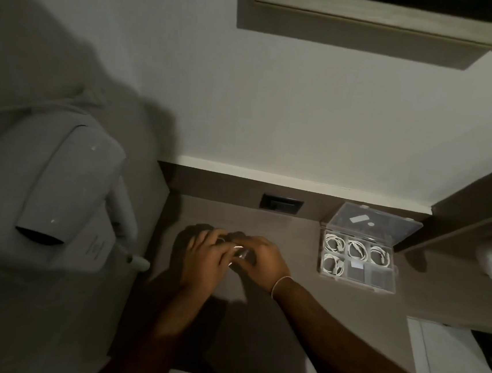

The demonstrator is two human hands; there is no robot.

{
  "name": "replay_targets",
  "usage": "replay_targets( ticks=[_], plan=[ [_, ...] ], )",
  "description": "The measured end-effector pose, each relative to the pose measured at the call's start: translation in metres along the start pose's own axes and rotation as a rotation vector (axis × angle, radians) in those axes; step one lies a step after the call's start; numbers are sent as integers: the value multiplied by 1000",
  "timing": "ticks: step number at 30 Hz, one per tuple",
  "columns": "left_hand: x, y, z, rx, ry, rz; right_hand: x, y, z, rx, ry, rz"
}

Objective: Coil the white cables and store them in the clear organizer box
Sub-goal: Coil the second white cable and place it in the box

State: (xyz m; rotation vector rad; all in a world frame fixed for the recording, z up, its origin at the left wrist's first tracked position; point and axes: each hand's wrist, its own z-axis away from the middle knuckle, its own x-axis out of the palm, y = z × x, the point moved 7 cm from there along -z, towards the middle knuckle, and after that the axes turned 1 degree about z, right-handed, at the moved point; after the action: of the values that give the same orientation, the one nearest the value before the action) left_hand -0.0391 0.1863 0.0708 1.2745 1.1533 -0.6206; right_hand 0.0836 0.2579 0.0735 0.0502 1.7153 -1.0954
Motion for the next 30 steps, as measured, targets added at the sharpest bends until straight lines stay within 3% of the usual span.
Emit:
replay_targets(
  ticks=[3,6,10,13,16,17,19,21,23,25,27,30],
  plan=[
    [-16,10,-1,101,-10,329,-12,4,4,116,-26,-141],
    [-20,3,4,-124,-150,717,-34,16,11,146,-68,-247],
    [-33,-9,16,-334,-199,937,-95,52,26,277,127,-481],
    [-40,8,21,-215,-348,880,-109,65,33,326,110,-455],
    [-51,32,15,-75,-386,720,-104,51,31,304,22,-463],
    [-48,42,16,-56,-479,750,-105,44,29,285,17,-477],
    [-42,64,23,-30,-725,896,-112,35,25,268,52,-512],
    [-49,91,26,-37,-860,1283,-119,32,22,282,93,-584],
    [-71,110,10,-39,-740,1829,-115,22,22,264,49,-605],
    [-87,107,-16,-117,-408,2064,-100,8,24,194,-39,-561],
    [-89,92,-35,-265,-125,2045,-89,-5,31,129,-98,-549],
    [-89,83,-44,-215,50,1566,-101,-22,38,35,-150,-452]
  ],
)
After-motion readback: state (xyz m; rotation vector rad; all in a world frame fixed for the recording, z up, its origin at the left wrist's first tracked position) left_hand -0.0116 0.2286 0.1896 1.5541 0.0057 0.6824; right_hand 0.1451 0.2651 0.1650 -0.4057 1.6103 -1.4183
